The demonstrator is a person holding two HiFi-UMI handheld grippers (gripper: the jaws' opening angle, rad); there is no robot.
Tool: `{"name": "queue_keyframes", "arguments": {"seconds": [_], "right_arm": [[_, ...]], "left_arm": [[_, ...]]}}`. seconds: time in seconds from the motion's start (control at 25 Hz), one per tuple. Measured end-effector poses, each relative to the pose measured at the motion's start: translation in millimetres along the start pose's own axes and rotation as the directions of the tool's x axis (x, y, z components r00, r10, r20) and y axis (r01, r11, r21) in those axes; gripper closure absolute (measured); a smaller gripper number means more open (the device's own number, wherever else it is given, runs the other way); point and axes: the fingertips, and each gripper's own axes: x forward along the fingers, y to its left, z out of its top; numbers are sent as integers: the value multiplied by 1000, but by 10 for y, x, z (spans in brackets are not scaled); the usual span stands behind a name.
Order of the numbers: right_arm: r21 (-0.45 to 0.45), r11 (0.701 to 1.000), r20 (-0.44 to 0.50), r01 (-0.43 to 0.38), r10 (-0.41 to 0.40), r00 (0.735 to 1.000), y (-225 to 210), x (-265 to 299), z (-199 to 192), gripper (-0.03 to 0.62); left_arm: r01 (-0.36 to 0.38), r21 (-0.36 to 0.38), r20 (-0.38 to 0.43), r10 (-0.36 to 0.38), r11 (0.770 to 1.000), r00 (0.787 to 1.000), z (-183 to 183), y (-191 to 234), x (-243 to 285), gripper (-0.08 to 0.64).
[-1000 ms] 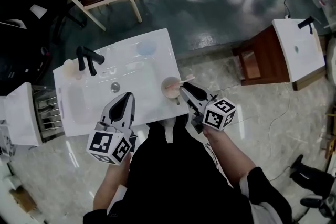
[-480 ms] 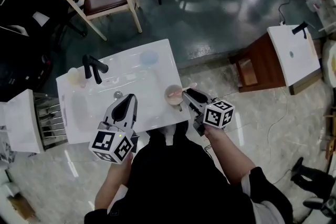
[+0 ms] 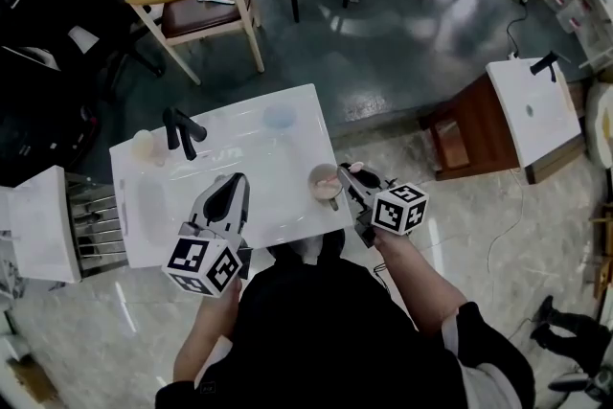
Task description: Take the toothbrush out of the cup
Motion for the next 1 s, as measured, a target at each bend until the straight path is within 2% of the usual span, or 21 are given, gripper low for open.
{"name": "queue_keyframes", "arguments": {"seconds": [0.24,0.6,0.72,0.88,1.0], "right_arm": [[-94,996,41,-5,9,999,286,-71,298,546],[-214,977,110,-10,34,993,922,-142,772,548],[-265,964,112,5,26,993,1130,-129,900,548],[-311,950,112,-23,60,992,1387,-112,1129,548],[-367,929,70,-37,67,995,1361,-99,1224,548]], "left_arm": [[8,3,33,-8,1000,999,119,120,-99,543],[62,25,81,-63,998,995,260,357,-306,543],[77,32,102,-80,997,992,279,439,-353,543],[99,-2,113,-98,995,989,253,498,-357,543],[97,-24,104,-94,995,990,153,486,-309,543]]}}
